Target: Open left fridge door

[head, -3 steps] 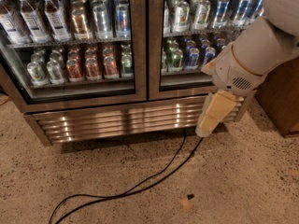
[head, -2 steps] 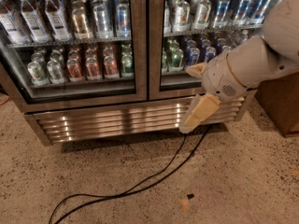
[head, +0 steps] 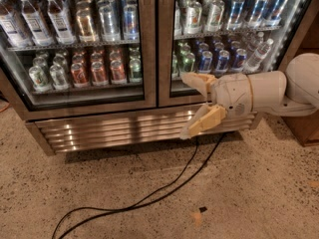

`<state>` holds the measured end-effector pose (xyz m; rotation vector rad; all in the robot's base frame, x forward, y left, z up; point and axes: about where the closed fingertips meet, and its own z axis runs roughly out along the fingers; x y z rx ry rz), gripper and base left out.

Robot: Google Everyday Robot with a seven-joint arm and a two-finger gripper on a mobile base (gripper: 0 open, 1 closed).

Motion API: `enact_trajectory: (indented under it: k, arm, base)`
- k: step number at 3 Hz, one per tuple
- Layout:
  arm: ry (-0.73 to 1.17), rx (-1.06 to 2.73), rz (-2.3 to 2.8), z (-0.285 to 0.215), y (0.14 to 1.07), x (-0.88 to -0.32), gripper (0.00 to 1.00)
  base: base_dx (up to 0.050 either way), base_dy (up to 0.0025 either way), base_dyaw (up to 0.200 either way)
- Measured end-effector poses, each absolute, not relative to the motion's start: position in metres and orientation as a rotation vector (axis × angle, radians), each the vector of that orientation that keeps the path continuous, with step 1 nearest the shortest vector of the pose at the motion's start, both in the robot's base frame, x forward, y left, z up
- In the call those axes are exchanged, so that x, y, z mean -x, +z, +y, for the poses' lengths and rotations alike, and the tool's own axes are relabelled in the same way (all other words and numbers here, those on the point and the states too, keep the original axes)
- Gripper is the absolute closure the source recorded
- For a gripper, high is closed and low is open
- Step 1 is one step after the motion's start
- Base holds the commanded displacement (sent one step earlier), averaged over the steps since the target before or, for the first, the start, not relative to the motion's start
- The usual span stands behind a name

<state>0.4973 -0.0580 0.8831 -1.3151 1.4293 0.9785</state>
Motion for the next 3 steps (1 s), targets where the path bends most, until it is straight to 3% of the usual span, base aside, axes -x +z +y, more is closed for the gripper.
enact_trajectory:
  k: [1,3]
  arm:
    - [1.149,1.186,1.279,-0.049,0.908,-0.491,0.00]
    - [1.282,1.072,1.146,-0.047,0.930,-0.486,0.00]
  base:
    - [0.000,0.00000,0.000]
    - [0.000,0.00000,0.000]
